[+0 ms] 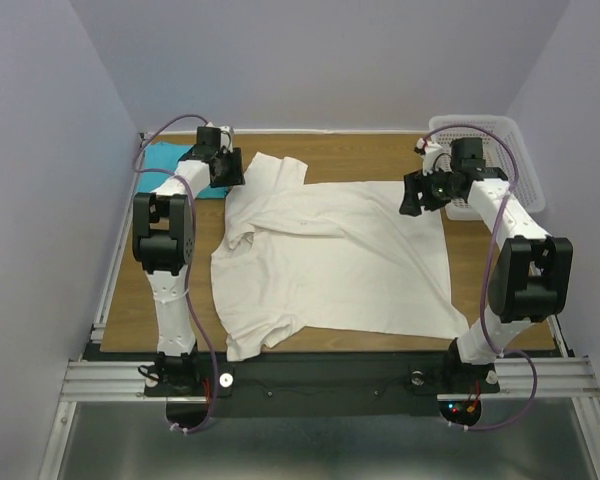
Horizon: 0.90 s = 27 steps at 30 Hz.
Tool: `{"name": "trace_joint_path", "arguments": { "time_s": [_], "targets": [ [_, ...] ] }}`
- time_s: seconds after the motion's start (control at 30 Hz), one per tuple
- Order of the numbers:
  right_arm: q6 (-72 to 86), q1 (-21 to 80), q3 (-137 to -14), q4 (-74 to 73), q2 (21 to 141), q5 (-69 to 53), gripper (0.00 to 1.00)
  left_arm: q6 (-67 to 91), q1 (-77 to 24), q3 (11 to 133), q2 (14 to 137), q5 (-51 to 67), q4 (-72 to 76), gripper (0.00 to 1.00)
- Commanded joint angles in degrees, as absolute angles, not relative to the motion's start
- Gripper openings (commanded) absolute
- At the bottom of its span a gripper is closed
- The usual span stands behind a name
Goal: Fold and stack the t-shirts
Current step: Flatten the tshirt out
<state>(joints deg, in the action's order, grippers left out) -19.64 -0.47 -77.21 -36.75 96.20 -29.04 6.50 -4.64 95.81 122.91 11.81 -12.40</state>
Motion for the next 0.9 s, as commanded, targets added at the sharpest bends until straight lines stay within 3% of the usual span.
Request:
{"name": "trace_joint_path", "arguments": {
  "time_s": [0.0,0.4,0.87],
  "targets": [
    [-16.9,-1.5,-78.1,-32.4,95.6,-30.6,0.75,3.5,-6.3,99.7,124.4,7.0,-16.8,0.59],
    [-16.3,-2.9,-75.0,-31.5,94.5,-31.6,0.75,1.5,-7.7,102.6,127.5,1.1,-18.3,0.59],
    [-16.2,-3.4,-74.4,-30.9,94.1,-31.9,0.75,0.4,-8.7,111.3,133.1,1.8,-22.1,0.58]
  ]
}}
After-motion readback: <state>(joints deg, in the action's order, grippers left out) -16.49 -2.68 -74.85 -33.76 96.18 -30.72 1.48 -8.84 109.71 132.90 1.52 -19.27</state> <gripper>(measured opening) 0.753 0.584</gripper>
